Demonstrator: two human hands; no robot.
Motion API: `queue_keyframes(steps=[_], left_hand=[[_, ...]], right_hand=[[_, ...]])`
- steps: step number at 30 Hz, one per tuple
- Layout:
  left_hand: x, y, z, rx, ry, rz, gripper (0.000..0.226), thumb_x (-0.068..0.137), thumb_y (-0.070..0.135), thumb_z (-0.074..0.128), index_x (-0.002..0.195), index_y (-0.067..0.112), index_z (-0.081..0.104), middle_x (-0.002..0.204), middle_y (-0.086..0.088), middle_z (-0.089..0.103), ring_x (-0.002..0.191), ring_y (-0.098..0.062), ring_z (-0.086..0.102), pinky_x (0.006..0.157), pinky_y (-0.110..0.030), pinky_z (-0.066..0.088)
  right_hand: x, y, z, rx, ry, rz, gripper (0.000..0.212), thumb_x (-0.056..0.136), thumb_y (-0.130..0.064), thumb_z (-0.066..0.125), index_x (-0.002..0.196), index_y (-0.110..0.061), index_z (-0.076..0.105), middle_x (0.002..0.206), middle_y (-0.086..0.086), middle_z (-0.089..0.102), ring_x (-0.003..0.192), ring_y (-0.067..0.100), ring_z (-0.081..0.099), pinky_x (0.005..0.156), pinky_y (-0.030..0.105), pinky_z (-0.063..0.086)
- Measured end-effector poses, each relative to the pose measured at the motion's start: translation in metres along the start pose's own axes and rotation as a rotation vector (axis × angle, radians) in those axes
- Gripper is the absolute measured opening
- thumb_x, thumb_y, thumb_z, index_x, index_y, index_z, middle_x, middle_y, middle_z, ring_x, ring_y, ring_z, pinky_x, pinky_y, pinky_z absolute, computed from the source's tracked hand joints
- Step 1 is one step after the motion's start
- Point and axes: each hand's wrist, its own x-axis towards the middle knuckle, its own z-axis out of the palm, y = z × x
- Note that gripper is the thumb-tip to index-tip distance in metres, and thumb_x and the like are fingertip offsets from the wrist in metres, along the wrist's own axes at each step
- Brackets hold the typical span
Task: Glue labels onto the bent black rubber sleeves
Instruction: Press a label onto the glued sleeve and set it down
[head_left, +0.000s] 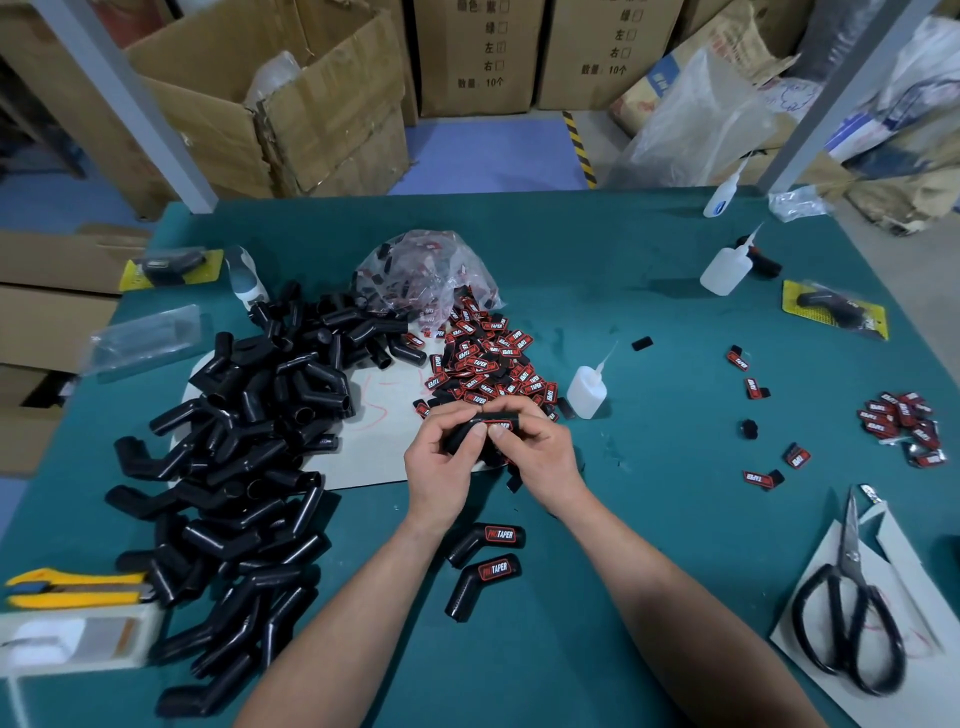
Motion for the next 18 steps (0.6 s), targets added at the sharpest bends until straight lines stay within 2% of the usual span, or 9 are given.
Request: queue_keyframes(steps=[5, 8, 12, 14, 18], left_hand=[[0.0005, 0.0002, -0.0001, 0.006, 0.004, 0.031, 0.018, 0.087, 0.006, 0.072, 0.101, 0.018, 0.071, 0.110, -0.008, 0.070, 0.107, -0.017, 0.067, 0.097, -0.027, 0.050], [-0.0009, -0.0001, 0.0005, -0.005, -0.007, 0.066, 0.014, 0.087, 0.011, 0.073, 0.100, 0.013, 0.070, 0.110, -0.012, 0.068, 0.105, -0.017, 0.067, 0.096, -0.028, 0.051], [-0.0008, -0.0029, 0.0011, 0.018, -0.017, 0.090, 0.017, 0.086, -0.002, 0.071, 0.101, 0.006, 0.068, 0.109, -0.015, 0.067, 0.104, -0.018, 0.067, 0.096, -0.031, 0.052], [-0.0006, -0.0032, 0.0009, 0.021, -0.033, 0.103, 0.018, 0.087, -0.002, 0.070, 0.101, 0.008, 0.069, 0.110, -0.013, 0.068, 0.105, -0.018, 0.067, 0.096, -0.031, 0.052], [-0.0023, -0.0037, 0.0009, 0.017, -0.052, 0.139, 0.017, 0.087, 0.011, 0.070, 0.104, 0.015, 0.069, 0.114, 0.001, 0.069, 0.109, -0.018, 0.066, 0.098, -0.030, 0.051]], right_hand=[[0.0004, 0.0005, 0.0000, 0.059, -0.042, 0.067, 0.010, 0.092, -0.002, 0.063, 0.090, 0.002, 0.072, 0.112, -0.006, 0.065, 0.102, 0.008, 0.061, 0.090, 0.024, 0.047], [0.0008, -0.0031, 0.0000, 0.136, -0.052, 0.090, 0.012, 0.089, -0.004, 0.062, 0.095, -0.006, 0.073, 0.112, -0.004, 0.064, 0.101, 0.008, 0.062, 0.089, 0.022, 0.048], [-0.0005, -0.0042, 0.0021, 0.163, -0.045, 0.087, 0.014, 0.089, -0.004, 0.063, 0.095, -0.011, 0.073, 0.111, -0.005, 0.065, 0.100, 0.008, 0.063, 0.088, 0.022, 0.049], [-0.0007, -0.0036, 0.0025, 0.170, -0.027, 0.096, 0.012, 0.089, -0.006, 0.065, 0.094, -0.011, 0.074, 0.108, -0.008, 0.066, 0.098, 0.010, 0.064, 0.087, 0.023, 0.051], [-0.0008, -0.0027, 0.0026, 0.147, 0.010, 0.086, 0.013, 0.090, -0.008, 0.065, 0.094, -0.016, 0.075, 0.106, -0.009, 0.067, 0.095, 0.011, 0.064, 0.084, 0.023, 0.051]])
